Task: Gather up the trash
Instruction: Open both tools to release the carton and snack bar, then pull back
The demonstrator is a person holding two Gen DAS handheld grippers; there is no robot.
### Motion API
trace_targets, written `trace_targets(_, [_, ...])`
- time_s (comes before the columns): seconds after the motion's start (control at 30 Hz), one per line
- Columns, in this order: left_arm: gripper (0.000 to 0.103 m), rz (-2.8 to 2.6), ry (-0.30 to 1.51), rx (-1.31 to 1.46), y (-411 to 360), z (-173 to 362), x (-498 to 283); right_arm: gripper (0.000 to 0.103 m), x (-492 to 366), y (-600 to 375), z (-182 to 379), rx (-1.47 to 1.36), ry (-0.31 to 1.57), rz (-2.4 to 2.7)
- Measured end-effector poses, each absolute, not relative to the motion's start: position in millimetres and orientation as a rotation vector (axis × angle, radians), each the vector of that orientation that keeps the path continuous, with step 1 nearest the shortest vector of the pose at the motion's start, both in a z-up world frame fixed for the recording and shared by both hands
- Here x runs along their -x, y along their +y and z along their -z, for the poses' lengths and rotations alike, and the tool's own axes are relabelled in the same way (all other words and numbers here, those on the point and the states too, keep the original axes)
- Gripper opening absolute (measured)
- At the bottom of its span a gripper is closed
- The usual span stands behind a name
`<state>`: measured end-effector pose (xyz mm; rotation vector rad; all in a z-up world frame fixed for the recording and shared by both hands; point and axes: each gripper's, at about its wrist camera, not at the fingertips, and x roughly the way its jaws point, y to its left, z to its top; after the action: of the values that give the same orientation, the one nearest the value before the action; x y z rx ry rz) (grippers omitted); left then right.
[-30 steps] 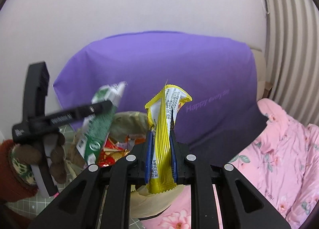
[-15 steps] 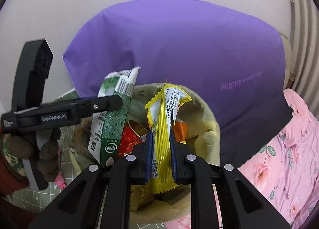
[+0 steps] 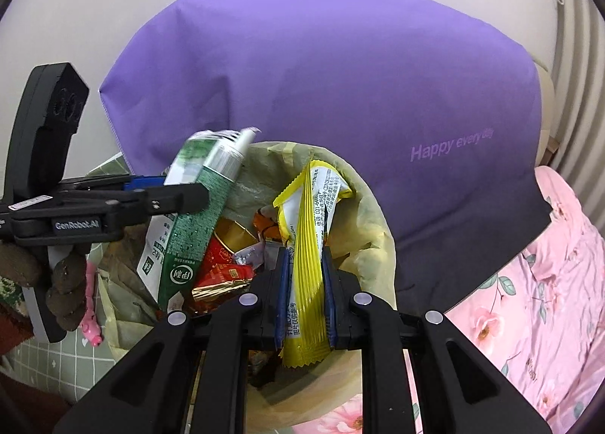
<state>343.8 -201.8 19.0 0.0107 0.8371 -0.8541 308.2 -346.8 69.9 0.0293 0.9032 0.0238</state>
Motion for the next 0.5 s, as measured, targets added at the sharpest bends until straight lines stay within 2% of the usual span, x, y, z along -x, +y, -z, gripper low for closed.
trace_targets(0.23, [0.052, 0.821, 0.858, -0.060, -219.8, -18.0, -341.7, 0.017, -310.8, -355.3, -67.3, -0.017, 0.891, -0.101])
trace_targets(0.5, [0.052, 0.825, 0.884, -0.017, -198.2, -22.9, -343.0, 0.017, -306.8, -349.3, -64.3, -0.006, 0.889, -0.112])
